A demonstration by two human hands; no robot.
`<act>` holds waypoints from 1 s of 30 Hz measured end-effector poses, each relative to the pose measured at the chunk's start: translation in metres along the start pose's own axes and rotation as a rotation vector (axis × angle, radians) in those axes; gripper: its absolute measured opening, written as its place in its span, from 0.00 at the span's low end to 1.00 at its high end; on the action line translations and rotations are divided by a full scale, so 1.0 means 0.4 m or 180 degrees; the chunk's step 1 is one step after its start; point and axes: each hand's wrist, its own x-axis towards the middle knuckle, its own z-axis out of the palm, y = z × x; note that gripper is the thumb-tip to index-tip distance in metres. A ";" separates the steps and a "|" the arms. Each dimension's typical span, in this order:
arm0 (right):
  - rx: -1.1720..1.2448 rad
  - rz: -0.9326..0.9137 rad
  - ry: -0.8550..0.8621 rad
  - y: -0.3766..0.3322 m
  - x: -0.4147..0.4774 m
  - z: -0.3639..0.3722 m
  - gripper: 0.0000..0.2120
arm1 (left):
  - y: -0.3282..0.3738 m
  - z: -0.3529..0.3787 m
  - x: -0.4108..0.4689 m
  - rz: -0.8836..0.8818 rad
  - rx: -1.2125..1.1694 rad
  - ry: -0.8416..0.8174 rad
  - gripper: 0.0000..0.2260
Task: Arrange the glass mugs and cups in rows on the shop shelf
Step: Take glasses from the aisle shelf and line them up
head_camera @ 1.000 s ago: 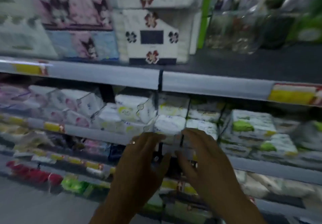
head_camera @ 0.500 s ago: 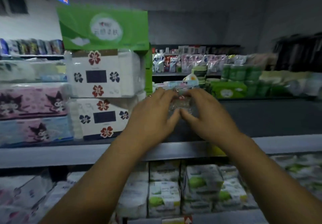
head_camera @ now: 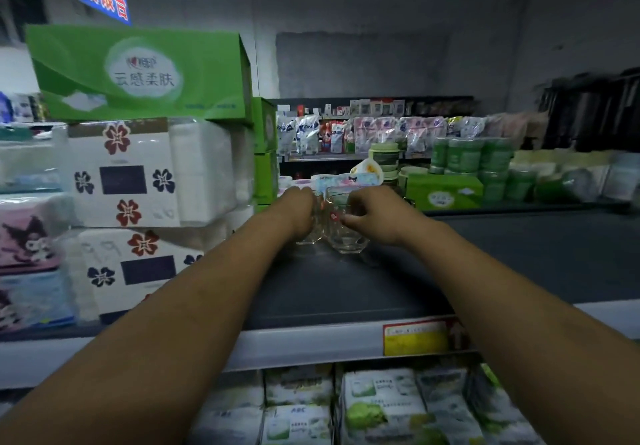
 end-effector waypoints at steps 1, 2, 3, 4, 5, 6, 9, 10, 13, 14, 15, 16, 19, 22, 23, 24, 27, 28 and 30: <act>0.0014 -0.0021 0.0028 0.000 -0.006 -0.005 0.15 | -0.003 -0.001 -0.003 0.0014 -0.0056 0.0051 0.14; 0.0040 -0.0035 0.0056 0.000 -0.015 -0.010 0.16 | -0.005 -0.005 -0.008 0.0041 -0.0099 0.0094 0.13; 0.0081 -0.0049 0.0077 0.000 -0.026 -0.017 0.16 | -0.004 -0.011 -0.020 0.0079 -0.0135 0.0145 0.12; 0.0125 -0.0082 0.0094 -0.001 -0.041 -0.024 0.16 | 0.000 -0.020 -0.035 0.0136 -0.0187 0.0230 0.11; 0.0170 -0.0113 0.0119 -0.001 -0.059 -0.031 0.16 | 0.005 -0.030 -0.056 0.0208 -0.0252 0.0316 0.11; 0.0208 -0.0139 0.0156 -0.002 -0.079 -0.036 0.15 | 0.009 -0.040 -0.080 0.0285 -0.0319 0.0385 0.11; 0.0302 -0.0173 0.0285 -0.004 -0.143 -0.052 0.12 | 0.013 -0.060 -0.151 0.0444 -0.0470 0.0496 0.08; 0.0330 -0.0182 0.0328 -0.005 -0.166 -0.057 0.11 | 0.011 -0.064 -0.175 0.0474 -0.0498 0.0524 0.07; 0.0486 -0.0162 0.0516 -0.003 -0.233 -0.062 0.10 | 0.003 -0.064 -0.249 0.0569 -0.0579 0.0672 0.04; 0.0656 -0.0107 0.0611 -0.004 -0.251 -0.059 0.11 | 0.000 -0.061 -0.274 0.0580 -0.0638 0.0778 0.05; 0.0871 -0.0029 0.0726 -0.005 -0.267 -0.052 0.13 | 0.000 -0.056 -0.300 0.0566 -0.0651 0.0903 0.05; 0.1060 0.0056 0.0847 -0.008 -0.279 -0.045 0.16 | 0.004 -0.048 -0.324 0.0531 -0.0586 0.1062 0.07; 0.1321 0.0334 0.0871 -0.018 -0.286 -0.022 0.35 | 0.024 -0.016 -0.367 0.0204 -0.0357 0.1460 0.21; 0.1905 0.0704 0.0464 -0.014 -0.263 0.001 0.53 | 0.026 0.035 -0.360 -0.0157 -0.1151 0.1022 0.41; 0.2017 0.0765 0.0398 -0.008 -0.257 0.010 0.54 | 0.025 0.047 -0.351 -0.0241 -0.1583 0.0862 0.45; 0.2039 0.0792 0.0374 -0.002 -0.253 0.019 0.53 | 0.026 0.056 -0.340 -0.0304 -0.1959 0.0831 0.47; 0.2053 0.0874 0.0458 0.002 -0.249 0.031 0.42 | 0.031 0.064 -0.311 -0.0520 -0.2464 0.0827 0.50; 0.2154 0.0902 0.0494 0.004 -0.247 0.034 0.38 | 0.030 0.065 -0.304 -0.0579 -0.2558 0.0803 0.48; 0.2469 0.0918 0.0473 0.011 -0.245 0.036 0.34 | 0.015 0.080 -0.287 -0.0669 -0.2783 0.0803 0.40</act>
